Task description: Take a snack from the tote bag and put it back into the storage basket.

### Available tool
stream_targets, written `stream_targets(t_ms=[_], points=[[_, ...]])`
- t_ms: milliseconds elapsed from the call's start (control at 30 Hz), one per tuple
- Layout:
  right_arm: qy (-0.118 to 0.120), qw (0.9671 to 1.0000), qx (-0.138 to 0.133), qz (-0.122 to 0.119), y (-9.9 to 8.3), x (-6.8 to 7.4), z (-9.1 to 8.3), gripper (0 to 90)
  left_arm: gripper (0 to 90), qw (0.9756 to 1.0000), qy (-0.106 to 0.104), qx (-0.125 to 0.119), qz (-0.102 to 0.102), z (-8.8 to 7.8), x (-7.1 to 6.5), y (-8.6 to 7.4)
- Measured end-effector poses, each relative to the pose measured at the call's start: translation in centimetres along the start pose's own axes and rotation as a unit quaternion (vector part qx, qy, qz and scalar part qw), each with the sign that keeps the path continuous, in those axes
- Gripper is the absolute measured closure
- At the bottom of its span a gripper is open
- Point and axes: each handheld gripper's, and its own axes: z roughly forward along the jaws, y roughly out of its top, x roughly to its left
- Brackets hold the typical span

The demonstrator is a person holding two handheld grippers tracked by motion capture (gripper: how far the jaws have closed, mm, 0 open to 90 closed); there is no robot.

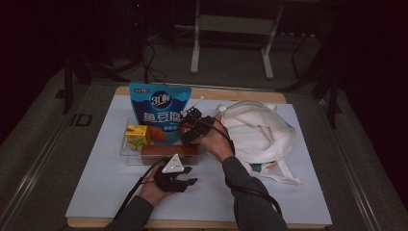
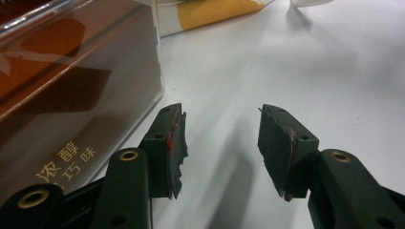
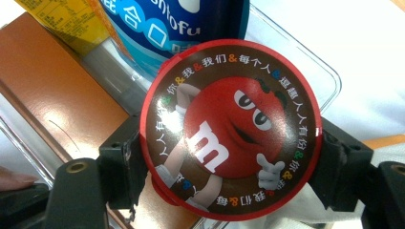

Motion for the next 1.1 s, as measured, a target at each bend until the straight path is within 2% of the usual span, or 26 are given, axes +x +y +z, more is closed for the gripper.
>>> stream_targets(t_ms=[533,833,967,1033,1100], points=[[0.000,1.0000,0.007,-0.004,-0.05,0.08,0.23,25.4,50.7,1.0000,-0.001,0.001,0.000,0.00,0.00,0.01],[-0.006,0.9996,0.014,-0.022,-0.14,0.21,0.46,25.3,50.8,1.0000,-0.001,0.001,0.000,0.00,-0.01,0.01],[-0.013,0.9995,0.012,-0.027,-0.12,0.21,0.39,24.6,50.7,1.0000,-0.001,0.001,0.000,0.00,0.00,0.01],[-0.005,0.9998,0.000,-0.022,-0.02,0.06,-0.01,24.9,50.7,1.0000,-0.001,0.000,0.001,0.01,0.00,0.01],[-0.008,0.9997,-0.001,-0.025,0.09,-0.02,-0.34,25.1,50.7,1.0000,0.000,0.001,0.002,0.01,-0.01,0.01]])
